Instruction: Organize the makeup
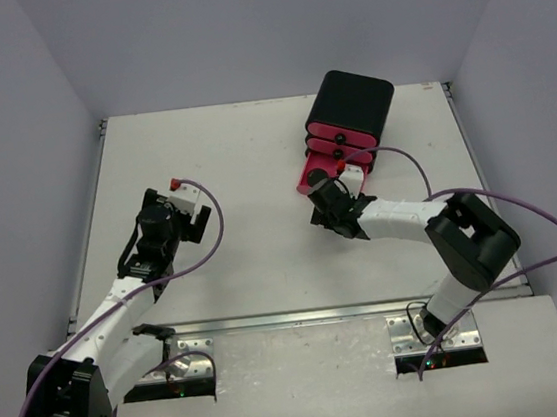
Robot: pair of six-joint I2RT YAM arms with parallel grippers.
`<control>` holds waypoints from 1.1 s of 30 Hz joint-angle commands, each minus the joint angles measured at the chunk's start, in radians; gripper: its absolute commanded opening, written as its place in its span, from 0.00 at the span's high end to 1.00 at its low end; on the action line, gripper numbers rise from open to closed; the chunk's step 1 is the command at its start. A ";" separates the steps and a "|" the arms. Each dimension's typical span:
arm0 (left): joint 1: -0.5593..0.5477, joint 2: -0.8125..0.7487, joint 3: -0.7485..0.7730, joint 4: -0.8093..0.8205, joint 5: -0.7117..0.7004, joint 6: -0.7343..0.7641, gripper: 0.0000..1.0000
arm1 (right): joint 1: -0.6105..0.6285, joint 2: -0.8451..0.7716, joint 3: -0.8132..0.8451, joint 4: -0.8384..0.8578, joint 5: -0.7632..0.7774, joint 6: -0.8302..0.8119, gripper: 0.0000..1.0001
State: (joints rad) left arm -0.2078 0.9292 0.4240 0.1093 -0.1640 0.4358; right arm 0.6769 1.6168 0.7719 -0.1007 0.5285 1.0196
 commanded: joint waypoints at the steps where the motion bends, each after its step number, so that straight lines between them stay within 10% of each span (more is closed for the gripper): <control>1: 0.015 -0.005 0.008 0.043 0.014 -0.014 0.00 | 0.002 0.092 0.098 0.043 0.204 0.050 0.38; 33: 0.014 0.046 0.047 0.024 0.004 -0.022 0.00 | -0.069 0.265 0.218 0.081 0.128 -0.107 0.58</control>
State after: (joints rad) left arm -0.2077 0.9741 0.4263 0.1053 -0.1680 0.4354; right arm 0.6044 1.8772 0.9691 -0.0509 0.6023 0.9508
